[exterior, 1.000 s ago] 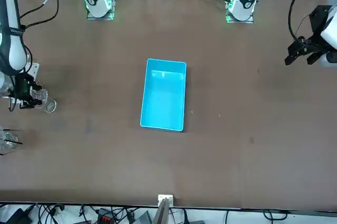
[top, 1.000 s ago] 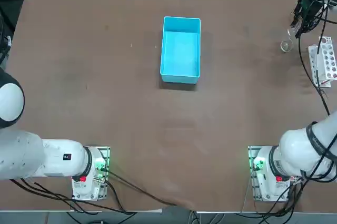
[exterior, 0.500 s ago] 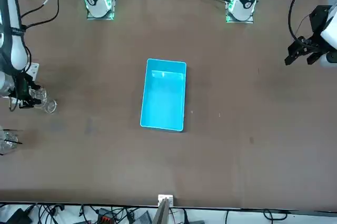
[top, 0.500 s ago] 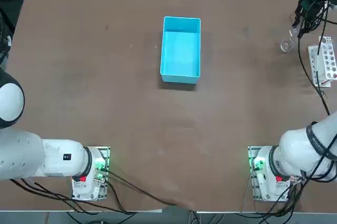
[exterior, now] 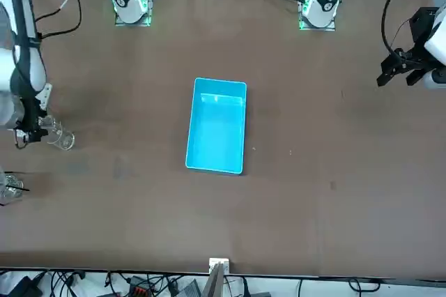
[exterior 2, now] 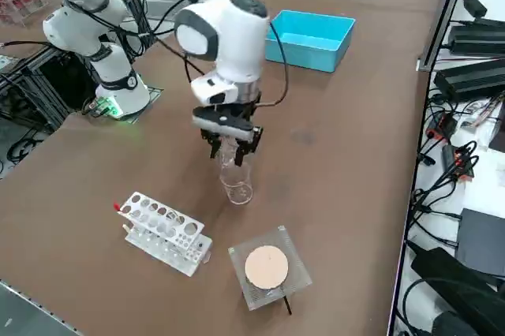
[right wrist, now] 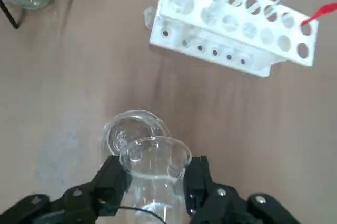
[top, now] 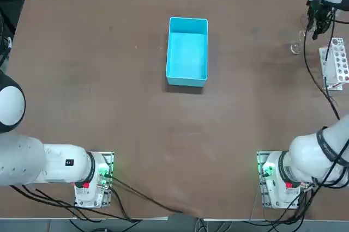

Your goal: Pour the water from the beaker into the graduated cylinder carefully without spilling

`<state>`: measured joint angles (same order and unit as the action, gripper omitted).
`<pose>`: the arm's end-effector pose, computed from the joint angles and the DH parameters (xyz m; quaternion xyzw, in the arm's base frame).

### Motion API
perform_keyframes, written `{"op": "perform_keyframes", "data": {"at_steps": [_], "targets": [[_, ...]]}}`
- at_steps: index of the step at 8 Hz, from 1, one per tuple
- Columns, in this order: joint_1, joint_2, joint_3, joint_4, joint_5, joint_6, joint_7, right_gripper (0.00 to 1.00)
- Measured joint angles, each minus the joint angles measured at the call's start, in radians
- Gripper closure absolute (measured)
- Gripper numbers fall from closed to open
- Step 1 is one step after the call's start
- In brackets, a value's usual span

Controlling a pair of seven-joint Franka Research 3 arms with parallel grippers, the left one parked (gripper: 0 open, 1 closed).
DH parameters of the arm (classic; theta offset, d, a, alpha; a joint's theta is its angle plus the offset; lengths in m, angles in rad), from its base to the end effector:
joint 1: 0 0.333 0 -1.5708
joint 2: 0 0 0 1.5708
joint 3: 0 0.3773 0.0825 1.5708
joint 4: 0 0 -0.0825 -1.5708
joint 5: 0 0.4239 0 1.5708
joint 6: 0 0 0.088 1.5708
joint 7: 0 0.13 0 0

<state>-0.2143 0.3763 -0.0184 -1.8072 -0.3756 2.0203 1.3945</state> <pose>0.6538 -0.1837 0.3395 0.7411 -0.6460 0.0231 0.1814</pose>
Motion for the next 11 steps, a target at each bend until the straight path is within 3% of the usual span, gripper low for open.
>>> {"op": "perform_keyframes", "data": {"at_steps": [4, 6, 9, 11], "targets": [[0.152, 0.004, 0.005, 0.0, -0.355, -0.159, 0.415, 0.4], [0.232, 0.029, 0.006, 0.002, -0.461, -0.247, 0.553, 0.4], [0.398, 0.159, 0.008, 0.062, -0.577, -0.427, 0.719, 0.4], [0.472, 0.264, 0.007, 0.129, -0.608, -0.481, 0.855, 0.4]]}}
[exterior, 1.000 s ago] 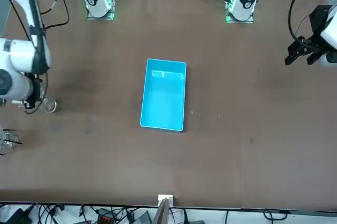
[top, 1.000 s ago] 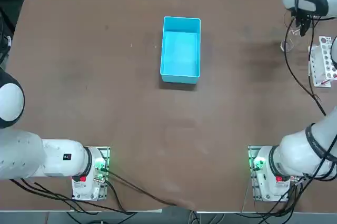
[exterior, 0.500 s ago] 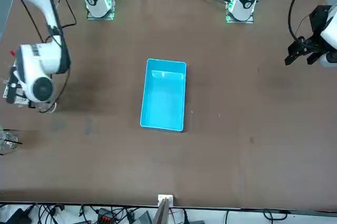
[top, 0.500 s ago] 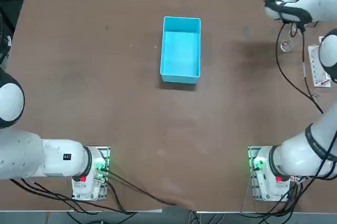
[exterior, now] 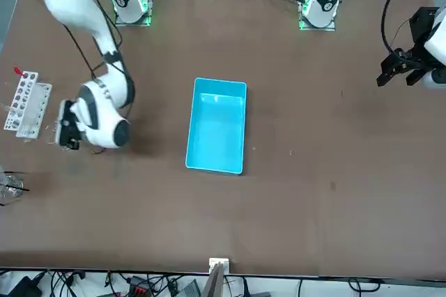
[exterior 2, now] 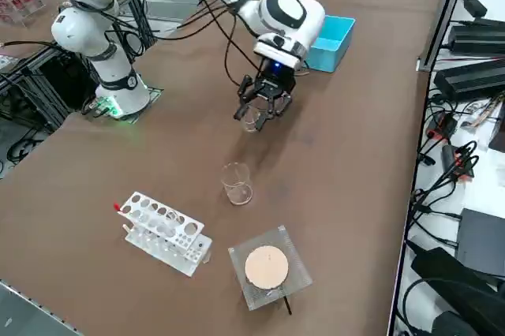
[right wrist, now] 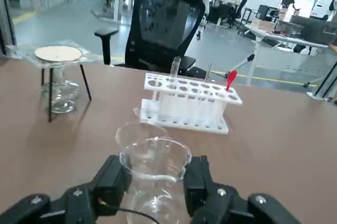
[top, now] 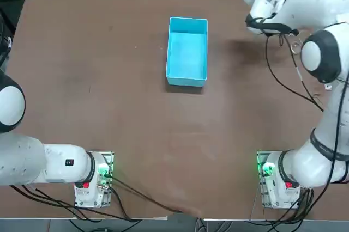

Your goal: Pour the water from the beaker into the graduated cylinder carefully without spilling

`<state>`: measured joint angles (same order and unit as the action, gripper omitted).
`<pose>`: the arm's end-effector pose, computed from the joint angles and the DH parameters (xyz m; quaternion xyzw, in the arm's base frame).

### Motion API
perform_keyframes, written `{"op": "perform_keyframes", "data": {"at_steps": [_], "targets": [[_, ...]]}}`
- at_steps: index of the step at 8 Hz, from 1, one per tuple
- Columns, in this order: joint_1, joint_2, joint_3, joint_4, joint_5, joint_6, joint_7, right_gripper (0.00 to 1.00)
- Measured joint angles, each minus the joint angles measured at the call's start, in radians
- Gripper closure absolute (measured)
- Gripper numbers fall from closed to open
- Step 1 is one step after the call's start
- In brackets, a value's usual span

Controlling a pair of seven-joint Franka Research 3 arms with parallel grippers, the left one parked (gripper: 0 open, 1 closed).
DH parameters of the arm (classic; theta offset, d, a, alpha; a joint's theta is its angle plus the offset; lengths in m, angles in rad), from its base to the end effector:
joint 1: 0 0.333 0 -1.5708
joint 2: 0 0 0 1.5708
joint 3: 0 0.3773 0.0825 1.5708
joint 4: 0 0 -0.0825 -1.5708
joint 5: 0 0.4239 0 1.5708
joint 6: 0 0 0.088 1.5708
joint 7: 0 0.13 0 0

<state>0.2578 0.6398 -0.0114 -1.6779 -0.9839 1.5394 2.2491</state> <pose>0.6769 0.0573 0.2488 0.5779 -0.5963 0.3164 0.4586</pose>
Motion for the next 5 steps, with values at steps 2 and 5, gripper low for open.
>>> {"op": "perform_keyframes", "data": {"at_steps": [2, 5], "targets": [[0.059, 0.074, 0.0, 0.029, -0.038, -0.013, 0.112, 0.4], [0.142, 0.164, -0.001, 0.054, -0.091, -0.017, 0.222, 0.4]]}}
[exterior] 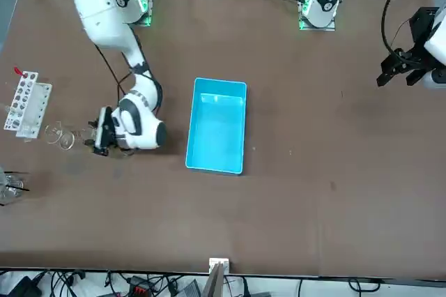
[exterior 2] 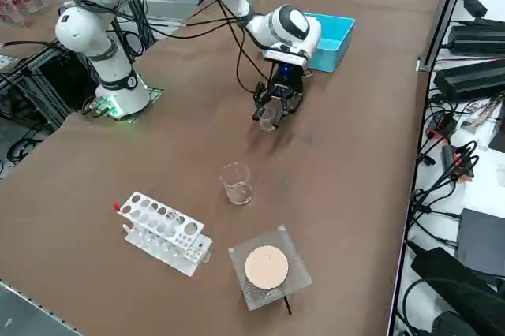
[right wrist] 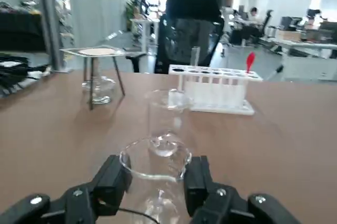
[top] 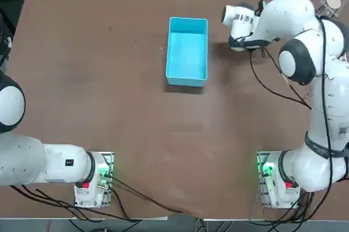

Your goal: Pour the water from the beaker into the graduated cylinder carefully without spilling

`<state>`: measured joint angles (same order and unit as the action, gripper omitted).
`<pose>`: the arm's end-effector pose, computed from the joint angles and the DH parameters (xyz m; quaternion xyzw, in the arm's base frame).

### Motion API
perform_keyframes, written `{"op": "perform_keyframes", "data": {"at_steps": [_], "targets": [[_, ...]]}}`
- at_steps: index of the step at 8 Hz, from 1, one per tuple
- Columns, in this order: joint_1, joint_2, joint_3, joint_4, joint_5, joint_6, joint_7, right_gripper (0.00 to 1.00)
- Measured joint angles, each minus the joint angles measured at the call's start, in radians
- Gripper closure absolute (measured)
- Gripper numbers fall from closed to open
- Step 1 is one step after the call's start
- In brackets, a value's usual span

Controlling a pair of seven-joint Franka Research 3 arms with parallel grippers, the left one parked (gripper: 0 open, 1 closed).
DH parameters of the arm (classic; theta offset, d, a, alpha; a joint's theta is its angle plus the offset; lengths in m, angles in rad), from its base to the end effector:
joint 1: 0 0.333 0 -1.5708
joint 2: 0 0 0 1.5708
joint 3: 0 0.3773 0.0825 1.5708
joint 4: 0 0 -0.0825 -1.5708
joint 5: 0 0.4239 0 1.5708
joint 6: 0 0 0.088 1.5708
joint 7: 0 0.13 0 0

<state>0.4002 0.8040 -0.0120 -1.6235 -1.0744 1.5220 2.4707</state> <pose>0.6686 0.1471 0.1666 0.5625 -0.5632 0.4169 0.4389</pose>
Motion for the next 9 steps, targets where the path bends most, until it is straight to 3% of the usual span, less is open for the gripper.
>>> {"op": "perform_keyframes", "data": {"at_steps": [5, 9], "targets": [[0.02, 0.147, -0.005, 0.101, -0.057, 0.001, 0.072, 0.4], [0.019, 0.162, -0.006, 0.107, -0.034, 0.009, 0.077, 0.4]]}}
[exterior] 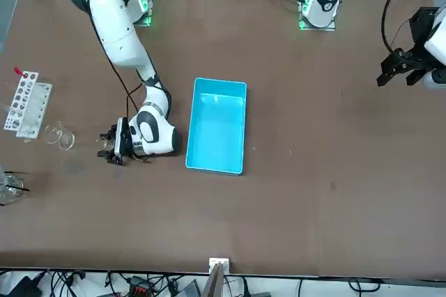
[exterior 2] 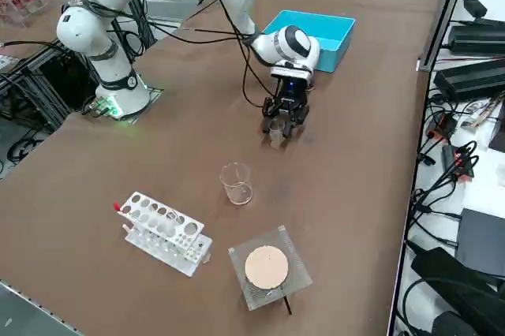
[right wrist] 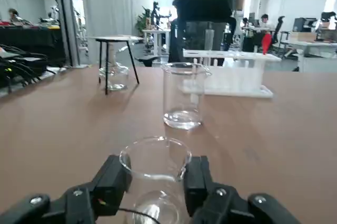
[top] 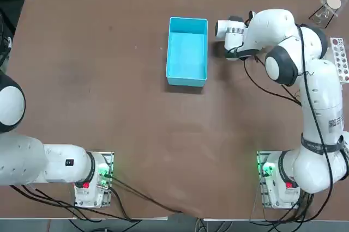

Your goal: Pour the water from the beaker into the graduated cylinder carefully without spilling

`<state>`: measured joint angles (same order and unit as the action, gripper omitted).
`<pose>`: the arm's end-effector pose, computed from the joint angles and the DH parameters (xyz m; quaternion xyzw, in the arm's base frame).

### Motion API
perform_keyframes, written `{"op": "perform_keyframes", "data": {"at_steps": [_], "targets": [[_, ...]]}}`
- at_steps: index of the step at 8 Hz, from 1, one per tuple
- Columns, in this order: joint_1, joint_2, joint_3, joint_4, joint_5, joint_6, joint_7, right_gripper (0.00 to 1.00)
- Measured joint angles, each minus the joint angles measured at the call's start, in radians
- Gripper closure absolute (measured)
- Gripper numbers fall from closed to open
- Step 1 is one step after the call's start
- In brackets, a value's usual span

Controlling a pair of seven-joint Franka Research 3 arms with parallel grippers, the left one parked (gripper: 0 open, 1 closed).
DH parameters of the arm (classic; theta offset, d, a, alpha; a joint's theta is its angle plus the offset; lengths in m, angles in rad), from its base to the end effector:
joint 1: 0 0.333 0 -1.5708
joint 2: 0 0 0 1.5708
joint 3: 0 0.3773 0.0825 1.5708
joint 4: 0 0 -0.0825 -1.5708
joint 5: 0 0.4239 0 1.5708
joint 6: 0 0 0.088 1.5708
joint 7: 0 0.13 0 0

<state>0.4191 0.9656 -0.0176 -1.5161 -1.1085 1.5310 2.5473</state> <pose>0.6783 0.1602 0.0954 0.5541 -0.5544 0.4444 0.4337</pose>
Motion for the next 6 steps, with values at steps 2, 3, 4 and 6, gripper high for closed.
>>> {"op": "perform_keyframes", "data": {"at_steps": [2, 3, 4, 6], "targets": [[0.0, 0.0, 0.001, 0.001, 0.039, 0.011, 0.0, 0.4], [0.001, 0.001, 0.002, 0.001, 0.05, 0.015, 0.0, 0.4], [0.001, 0.006, 0.004, 0.001, 0.06, 0.016, 0.0, 0.4], [0.002, 0.013, 0.004, 0.001, 0.064, 0.015, 0.0, 0.4]]}}
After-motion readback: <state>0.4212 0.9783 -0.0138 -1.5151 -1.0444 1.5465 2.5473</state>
